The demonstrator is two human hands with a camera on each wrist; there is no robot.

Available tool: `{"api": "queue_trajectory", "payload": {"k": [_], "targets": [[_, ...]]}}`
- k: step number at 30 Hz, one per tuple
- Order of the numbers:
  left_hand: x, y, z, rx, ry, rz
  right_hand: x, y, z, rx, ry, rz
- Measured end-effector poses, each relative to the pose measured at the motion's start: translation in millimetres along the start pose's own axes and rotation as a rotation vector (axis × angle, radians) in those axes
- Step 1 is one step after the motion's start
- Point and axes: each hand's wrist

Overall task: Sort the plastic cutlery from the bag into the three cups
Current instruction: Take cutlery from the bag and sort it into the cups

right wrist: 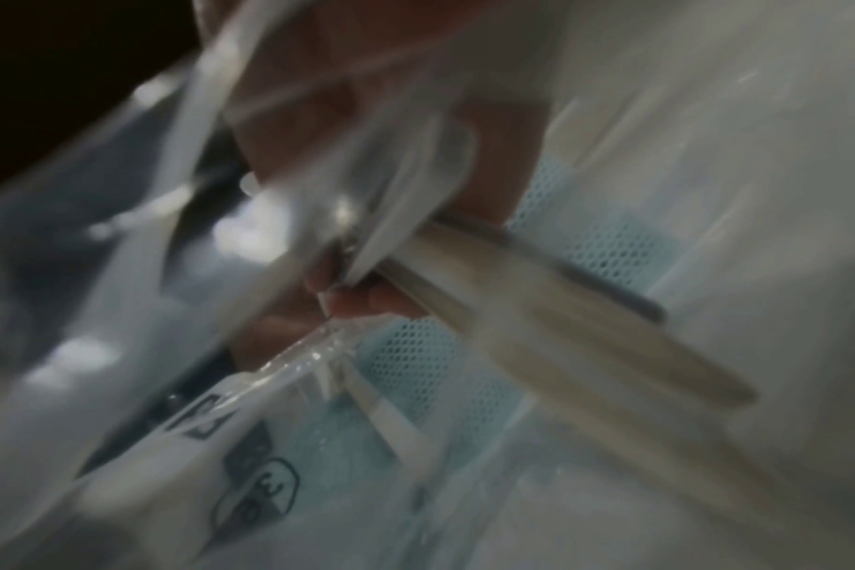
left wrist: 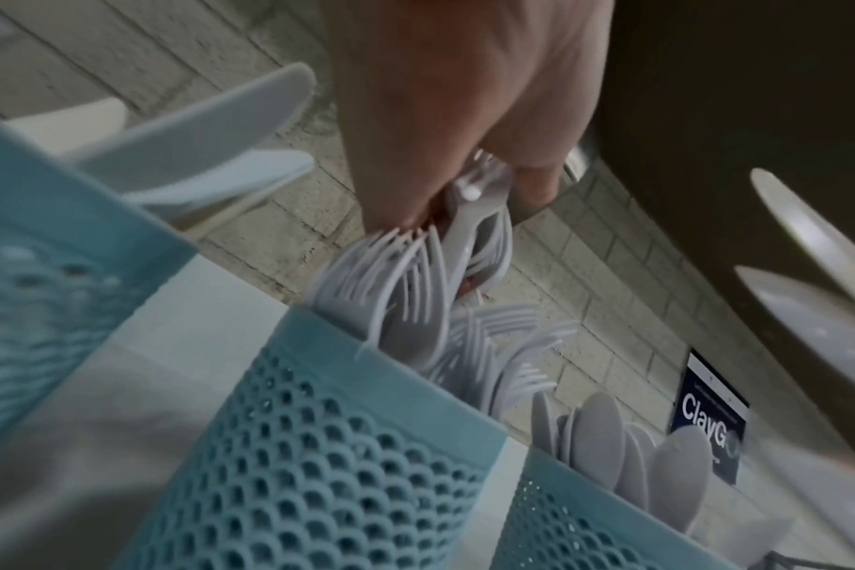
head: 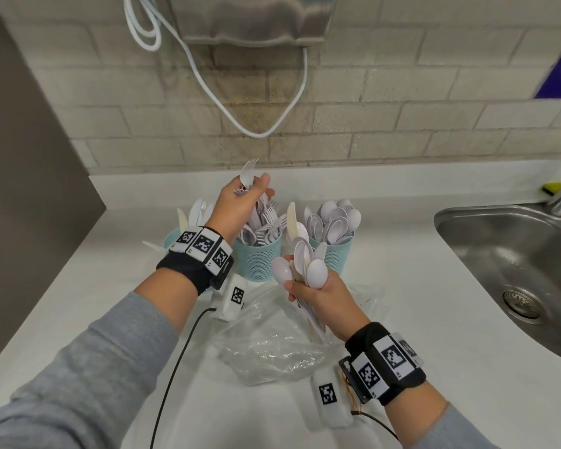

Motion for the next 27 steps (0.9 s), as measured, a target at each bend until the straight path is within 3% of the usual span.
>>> {"api": "queue_trajectory", "payload": {"k": [6, 14, 18, 21, 25, 27], "targets": [[2, 14, -2, -0.171, 0.115, 0.082, 1, 1, 1, -0.006, 0.005, 0.007], [-7, -1, -6, 0.049, 0.124, 0.128, 1, 2, 3, -0.013, -0.007, 0.017], [-7, 5, -5, 0.057, 0.186, 0.265, -1, -2, 2, 0.0, -0.013, 0.009], [-8, -3, 1, 0.226, 0.123, 0.3, -1, -4, 3, 0.01, -0.015, 0.008], [-5, -34, 1, 0.532, 0.006, 0.22, -2, -5, 4, 0.026, -0.018, 0.003], [-6, -33, 1, 0.574, 0.039, 0.212, -3, -8, 3, 0.033, -0.029, 0.002]]}}
Point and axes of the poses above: each hand's wrist, its own x-axis towards the middle knuckle, its own z-axis out of the palm, y = z × x, and after that the axes turned 7 degrees about x, right-handed
